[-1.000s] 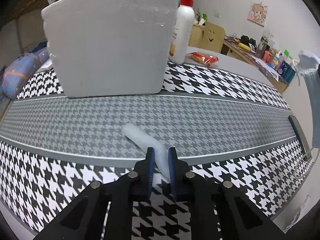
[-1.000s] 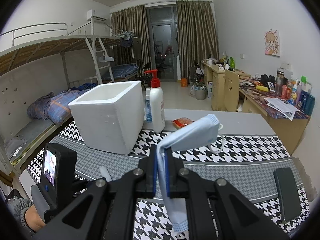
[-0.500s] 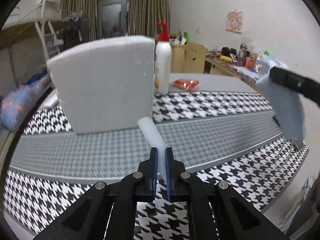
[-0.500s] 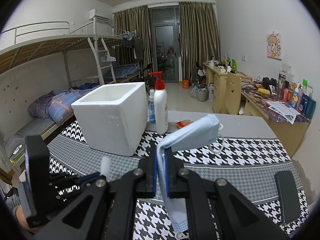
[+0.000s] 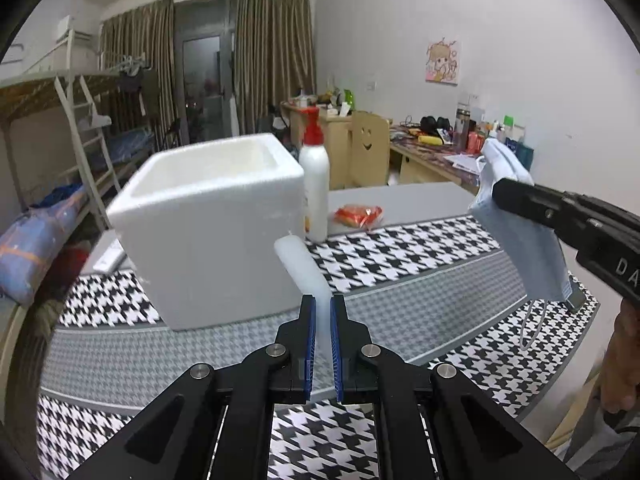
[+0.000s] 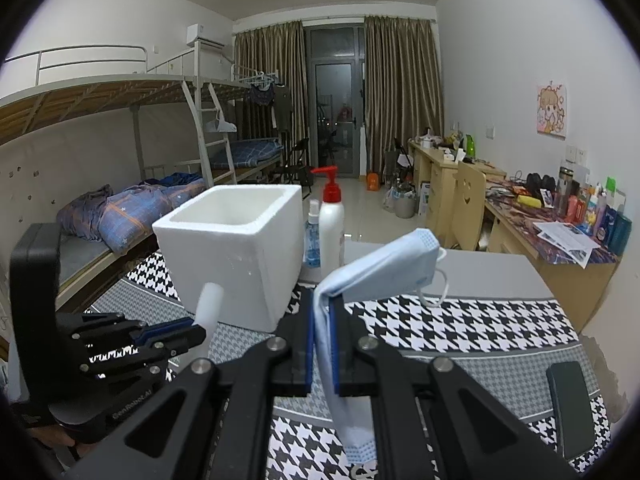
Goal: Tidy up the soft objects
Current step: 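Bring the roller over the box opening with the left gripper while the right gripper holds the mask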
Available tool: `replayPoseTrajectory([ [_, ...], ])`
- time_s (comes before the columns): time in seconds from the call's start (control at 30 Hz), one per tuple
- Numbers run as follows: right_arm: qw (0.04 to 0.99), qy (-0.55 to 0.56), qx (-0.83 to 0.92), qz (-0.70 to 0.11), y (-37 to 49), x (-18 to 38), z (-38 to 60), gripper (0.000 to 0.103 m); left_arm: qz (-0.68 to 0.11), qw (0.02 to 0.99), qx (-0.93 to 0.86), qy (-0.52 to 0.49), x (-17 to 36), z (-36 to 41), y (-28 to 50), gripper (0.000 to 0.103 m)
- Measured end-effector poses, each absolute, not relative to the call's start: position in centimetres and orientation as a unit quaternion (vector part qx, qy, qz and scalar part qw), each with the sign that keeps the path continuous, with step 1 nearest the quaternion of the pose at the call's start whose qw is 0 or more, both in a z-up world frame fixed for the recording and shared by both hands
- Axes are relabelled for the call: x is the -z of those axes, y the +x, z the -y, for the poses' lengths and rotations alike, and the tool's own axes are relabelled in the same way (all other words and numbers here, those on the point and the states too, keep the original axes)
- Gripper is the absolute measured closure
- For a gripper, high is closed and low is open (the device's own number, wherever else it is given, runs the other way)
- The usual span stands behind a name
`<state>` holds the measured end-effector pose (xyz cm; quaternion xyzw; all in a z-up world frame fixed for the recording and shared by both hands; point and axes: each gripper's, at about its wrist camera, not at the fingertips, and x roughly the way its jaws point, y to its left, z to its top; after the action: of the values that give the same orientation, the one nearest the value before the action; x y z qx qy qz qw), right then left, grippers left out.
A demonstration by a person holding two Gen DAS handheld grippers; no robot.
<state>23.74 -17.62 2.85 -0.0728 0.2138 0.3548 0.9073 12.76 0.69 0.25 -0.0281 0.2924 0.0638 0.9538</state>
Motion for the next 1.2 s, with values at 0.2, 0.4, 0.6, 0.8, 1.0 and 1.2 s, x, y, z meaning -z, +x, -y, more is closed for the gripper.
replayPoseTrajectory([
  [0.2, 0.911, -0.077, -0.351, -0.202, 23.4, -3.6, 16.6, 0.094, -0.277, 0.959, -0.056, -0.017, -1.7, -1.6, 12.5, 0.095],
  [0.4, 0.916, -0.081, -0.345, -0.187, 22.9, -4.7, 15.4, 0.094, -0.264, 0.964, -0.040, -0.016, -3.2, -2.8, 12.5, 0.095],
  [0.6, 0.917, -0.081, -0.346, -0.180, 22.9, -5.3, 14.4, 0.094, -0.255, 0.966, -0.033, -0.026, -4.4, -4.0, 13.1, 0.095],
  [0.8, 0.917, -0.084, -0.347, -0.179, 23.3, -5.7, 13.5, 0.094, -0.238, 0.970, -0.042, -0.017, -5.8, -4.7, 13.2, 0.095],
  [1.0, 0.916, -0.081, -0.355, -0.170, 23.5, -6.3, 12.9, 0.094, -0.226, 0.973, -0.050, -0.008, -7.0, -5.5, 13.4, 0.095],
  [1.2, 0.911, -0.081, -0.366, -0.171, 23.8, -6.4, 11.7, 0.094, -0.214, 0.975, -0.055, -0.012, -7.7, -6.3, 13.8, 0.095],
])
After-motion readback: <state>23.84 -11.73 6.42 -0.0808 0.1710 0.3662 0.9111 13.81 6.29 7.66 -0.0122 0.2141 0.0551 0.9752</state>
